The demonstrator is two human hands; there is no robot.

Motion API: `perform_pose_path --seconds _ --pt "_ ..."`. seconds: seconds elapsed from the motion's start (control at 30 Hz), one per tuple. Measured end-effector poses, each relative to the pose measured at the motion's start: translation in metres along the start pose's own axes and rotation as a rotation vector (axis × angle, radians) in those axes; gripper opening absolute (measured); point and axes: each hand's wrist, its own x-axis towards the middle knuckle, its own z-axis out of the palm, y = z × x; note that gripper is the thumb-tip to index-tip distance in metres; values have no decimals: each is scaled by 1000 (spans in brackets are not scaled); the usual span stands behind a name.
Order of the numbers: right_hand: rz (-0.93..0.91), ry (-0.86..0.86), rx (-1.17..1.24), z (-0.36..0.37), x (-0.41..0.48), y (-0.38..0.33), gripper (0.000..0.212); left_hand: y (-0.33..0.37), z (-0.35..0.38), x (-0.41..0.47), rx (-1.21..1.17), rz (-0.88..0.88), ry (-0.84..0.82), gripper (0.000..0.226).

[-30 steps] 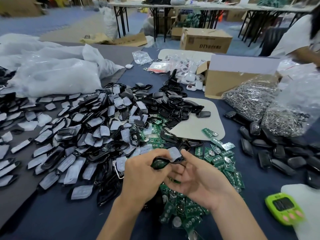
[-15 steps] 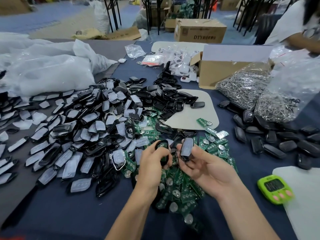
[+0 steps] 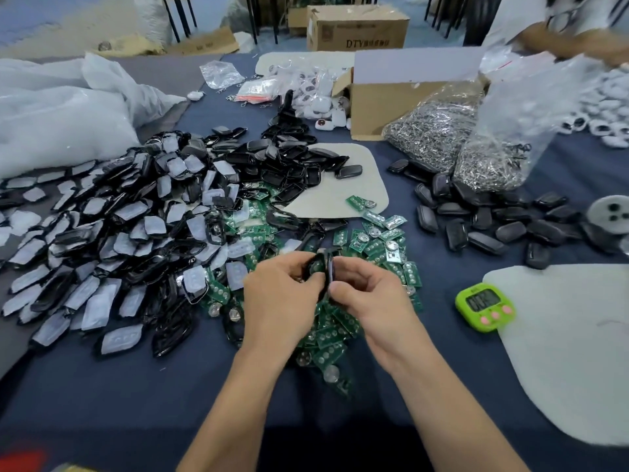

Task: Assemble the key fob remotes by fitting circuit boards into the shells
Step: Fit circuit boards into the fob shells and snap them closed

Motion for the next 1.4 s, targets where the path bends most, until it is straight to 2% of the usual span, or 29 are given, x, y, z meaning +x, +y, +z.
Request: perform_pose_path --seconds 0.07,0.27,0.4,0.53,0.7,0.9,1.27,1.4 --pt "-25 26 -47 -1 -2 -1 43 3 3 -2 -3 29 -58 43" --pt "-117 38 -258 -11 1 -12 40 -3 4 4 -240 -34 -265 41" --pt "-124 47 -340 -9 3 -14 39 -4 6 10 -199 -48 -202 32" --pt "-132 63 -440 -5 4 -12 40 -7 10 12 -169 -55 -148 32" --pt "-142 68 -546 -6 6 -13 38 -10 4 11 -339 -76 -334 42" --pt "-145 46 -599 -7 9 -14 36 -18 0 18 -328 -51 -438 37" --pt "-131 4 -689 -12 14 -17 41 -25 3 18 -462 -1 -329 33" --pt "-166 23 -746 -13 11 -17 45 -27 9 17 -498 -17 -246 42"
